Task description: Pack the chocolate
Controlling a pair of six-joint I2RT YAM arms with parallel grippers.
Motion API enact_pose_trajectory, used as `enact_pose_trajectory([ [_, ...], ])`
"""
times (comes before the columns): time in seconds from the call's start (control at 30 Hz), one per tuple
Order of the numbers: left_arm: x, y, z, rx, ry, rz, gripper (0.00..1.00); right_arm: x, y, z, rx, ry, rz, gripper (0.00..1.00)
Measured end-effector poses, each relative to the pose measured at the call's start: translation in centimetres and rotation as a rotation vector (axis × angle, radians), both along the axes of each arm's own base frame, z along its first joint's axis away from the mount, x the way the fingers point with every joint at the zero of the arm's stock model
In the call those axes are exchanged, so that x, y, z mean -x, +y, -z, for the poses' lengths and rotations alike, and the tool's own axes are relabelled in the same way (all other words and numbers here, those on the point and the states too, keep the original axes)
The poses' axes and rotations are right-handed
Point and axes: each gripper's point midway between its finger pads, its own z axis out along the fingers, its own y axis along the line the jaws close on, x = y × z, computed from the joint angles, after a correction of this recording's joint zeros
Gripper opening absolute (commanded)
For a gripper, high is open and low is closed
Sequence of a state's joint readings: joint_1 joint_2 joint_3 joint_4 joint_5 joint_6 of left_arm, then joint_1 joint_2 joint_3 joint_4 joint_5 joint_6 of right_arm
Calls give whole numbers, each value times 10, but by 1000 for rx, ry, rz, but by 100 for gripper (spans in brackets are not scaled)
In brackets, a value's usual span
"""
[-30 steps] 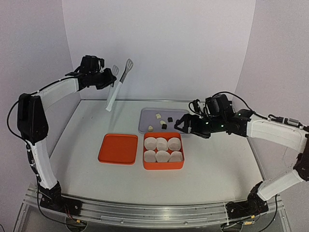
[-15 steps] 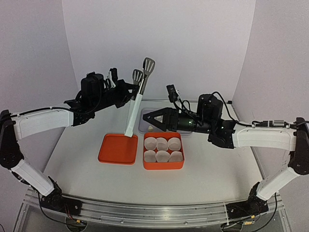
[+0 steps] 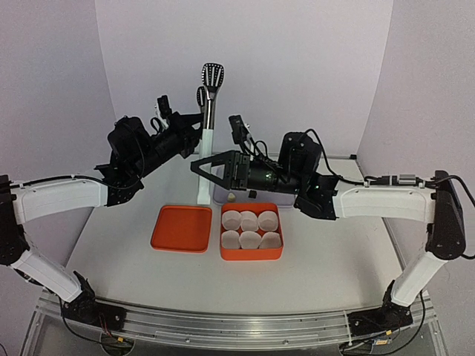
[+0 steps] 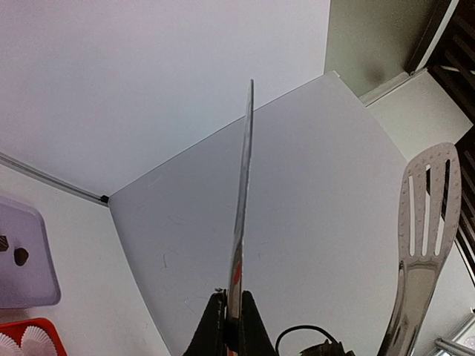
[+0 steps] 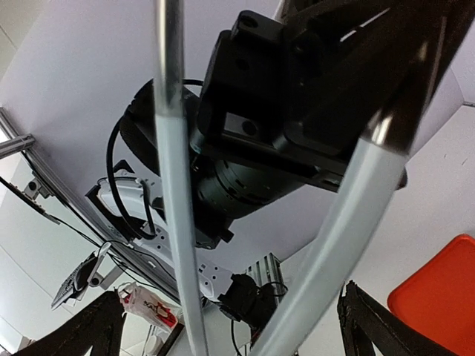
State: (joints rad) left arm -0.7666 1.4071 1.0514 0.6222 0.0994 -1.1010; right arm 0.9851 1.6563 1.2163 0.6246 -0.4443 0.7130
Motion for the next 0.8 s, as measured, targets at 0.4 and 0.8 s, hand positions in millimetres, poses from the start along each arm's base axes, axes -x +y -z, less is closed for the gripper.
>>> enact_pose_trajectory([
  [0.4,9,7,7,18,0,-15,0,-1,23,-12,-48,69,-49,81],
  [0.8,12,20,4,54,-1,-53,0,-3,25,-18,-79,95,-48,73],
])
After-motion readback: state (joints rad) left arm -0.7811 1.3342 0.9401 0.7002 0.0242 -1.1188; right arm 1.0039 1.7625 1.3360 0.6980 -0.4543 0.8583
